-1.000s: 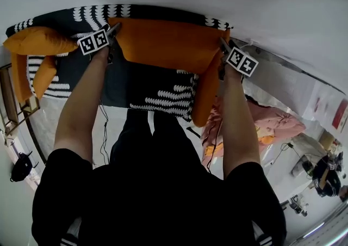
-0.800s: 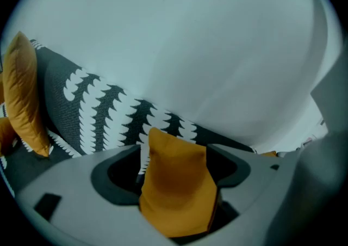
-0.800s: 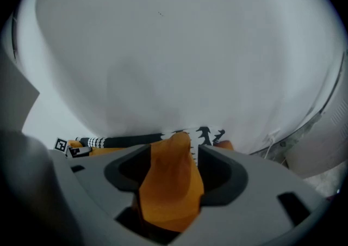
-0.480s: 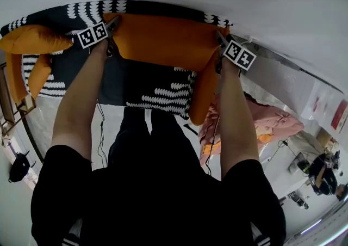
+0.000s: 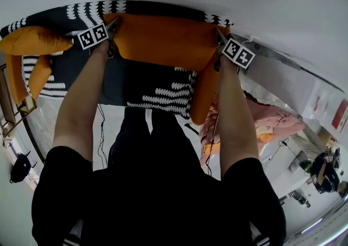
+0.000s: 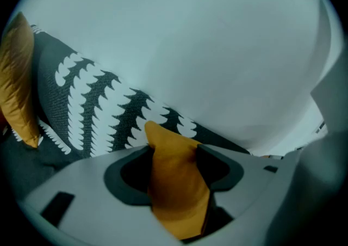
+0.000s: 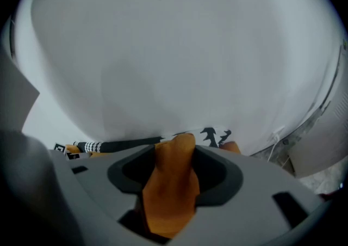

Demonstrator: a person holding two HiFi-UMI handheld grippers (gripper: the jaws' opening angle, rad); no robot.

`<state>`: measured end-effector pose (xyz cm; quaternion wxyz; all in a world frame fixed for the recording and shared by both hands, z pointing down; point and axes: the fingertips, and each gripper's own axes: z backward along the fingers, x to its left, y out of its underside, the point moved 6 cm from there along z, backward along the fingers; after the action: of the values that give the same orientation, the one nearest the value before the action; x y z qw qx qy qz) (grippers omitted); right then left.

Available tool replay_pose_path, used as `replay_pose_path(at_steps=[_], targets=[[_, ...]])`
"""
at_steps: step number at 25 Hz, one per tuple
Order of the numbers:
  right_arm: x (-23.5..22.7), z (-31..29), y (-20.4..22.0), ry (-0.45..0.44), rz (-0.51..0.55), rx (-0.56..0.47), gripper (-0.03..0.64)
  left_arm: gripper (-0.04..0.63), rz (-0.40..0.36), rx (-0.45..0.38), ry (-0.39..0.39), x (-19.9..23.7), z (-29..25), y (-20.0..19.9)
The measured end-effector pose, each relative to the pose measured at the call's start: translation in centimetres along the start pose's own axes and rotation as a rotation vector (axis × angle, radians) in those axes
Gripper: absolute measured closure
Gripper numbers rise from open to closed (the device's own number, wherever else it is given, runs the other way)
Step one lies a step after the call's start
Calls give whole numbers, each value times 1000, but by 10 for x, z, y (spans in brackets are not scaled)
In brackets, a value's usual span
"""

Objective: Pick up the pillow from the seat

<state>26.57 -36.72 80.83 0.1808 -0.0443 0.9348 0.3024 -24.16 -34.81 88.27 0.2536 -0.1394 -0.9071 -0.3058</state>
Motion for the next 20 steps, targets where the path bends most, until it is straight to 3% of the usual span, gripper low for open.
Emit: replay_pose_path(at_steps=[20], targets=[[-6,19,20,50,23,18,477,408,-63,32,43,-26,23,4]])
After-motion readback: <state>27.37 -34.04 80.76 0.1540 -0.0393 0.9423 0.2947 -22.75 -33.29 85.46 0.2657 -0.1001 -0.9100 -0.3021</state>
